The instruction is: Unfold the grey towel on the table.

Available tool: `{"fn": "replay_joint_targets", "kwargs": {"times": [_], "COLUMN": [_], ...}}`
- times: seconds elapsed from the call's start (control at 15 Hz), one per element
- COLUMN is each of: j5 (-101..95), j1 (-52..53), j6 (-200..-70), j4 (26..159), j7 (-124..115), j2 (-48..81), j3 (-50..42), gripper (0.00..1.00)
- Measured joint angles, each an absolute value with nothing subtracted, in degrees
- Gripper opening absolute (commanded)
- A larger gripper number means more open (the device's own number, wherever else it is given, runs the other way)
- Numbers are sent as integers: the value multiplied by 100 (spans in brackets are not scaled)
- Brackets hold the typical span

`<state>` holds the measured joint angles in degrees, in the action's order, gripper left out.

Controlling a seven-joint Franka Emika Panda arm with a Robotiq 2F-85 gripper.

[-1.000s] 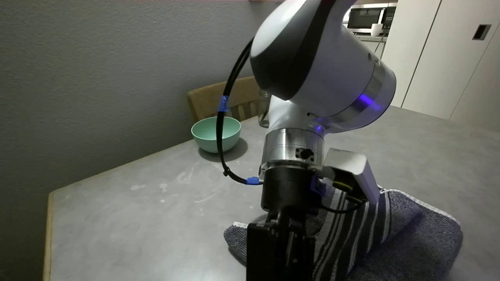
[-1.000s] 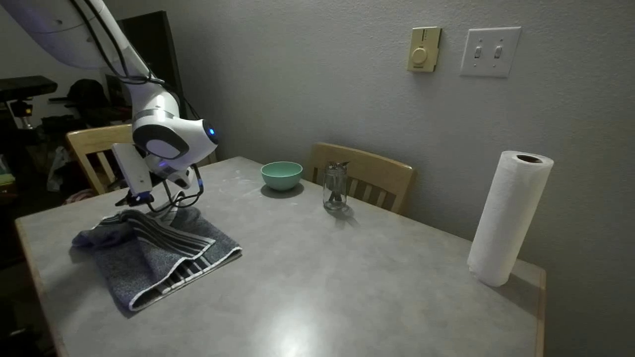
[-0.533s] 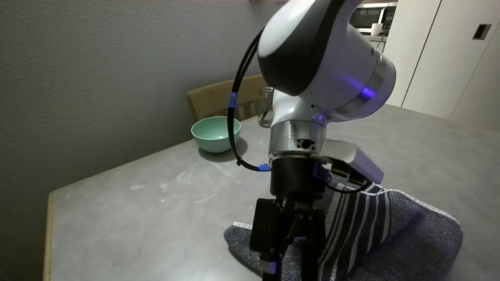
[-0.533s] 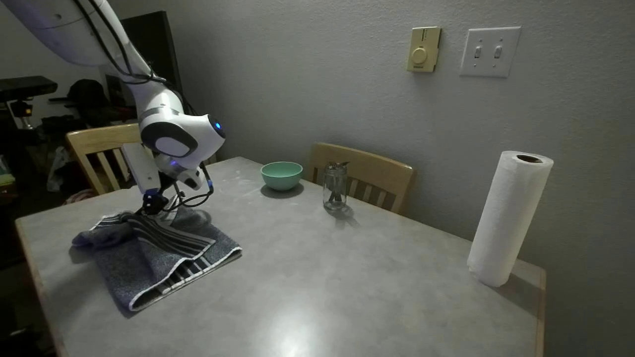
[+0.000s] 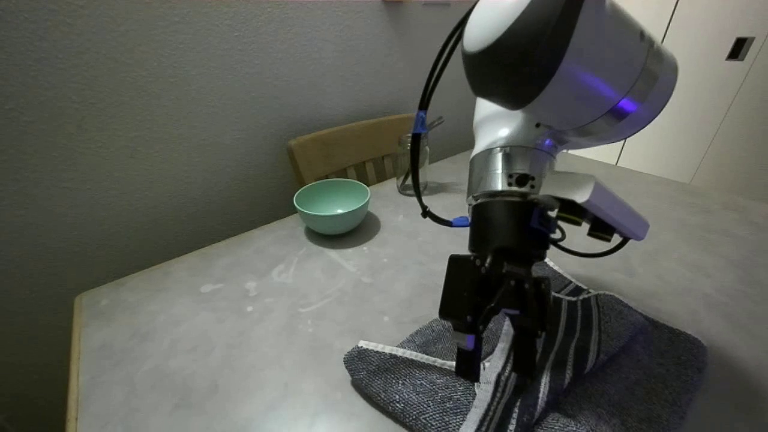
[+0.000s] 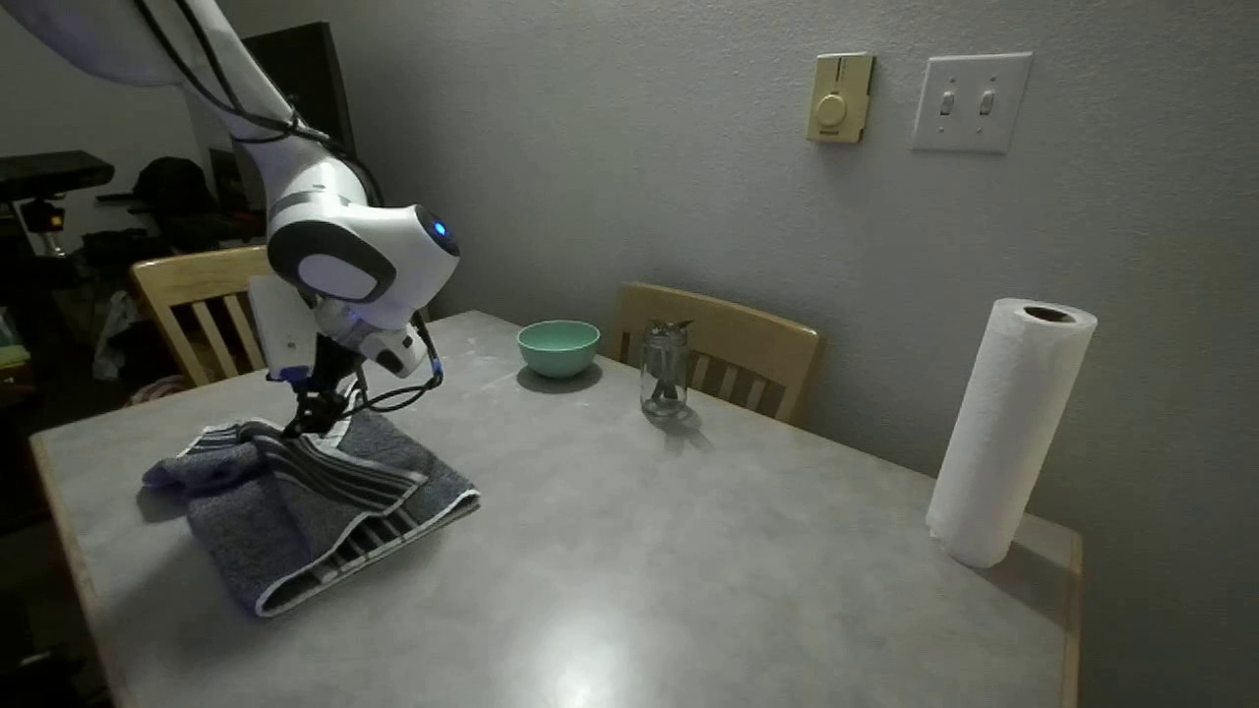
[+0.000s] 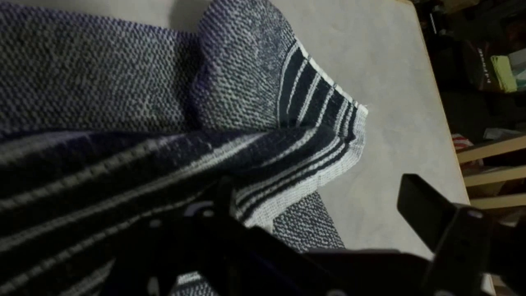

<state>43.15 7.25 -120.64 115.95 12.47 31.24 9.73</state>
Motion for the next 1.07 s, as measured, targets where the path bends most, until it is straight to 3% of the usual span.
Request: {"fn": "replay_joint_targets", "kwargs": {"times": [0.53, 1.07], "j5": [4319, 3759], "j1": [435, 398], "j6": [-12075, -12079], "j4": [12387, 12519], "j7": [1165, 1083], "j2": [1952, 2259], "j3": [775, 655], "gripper": [100, 100]}}
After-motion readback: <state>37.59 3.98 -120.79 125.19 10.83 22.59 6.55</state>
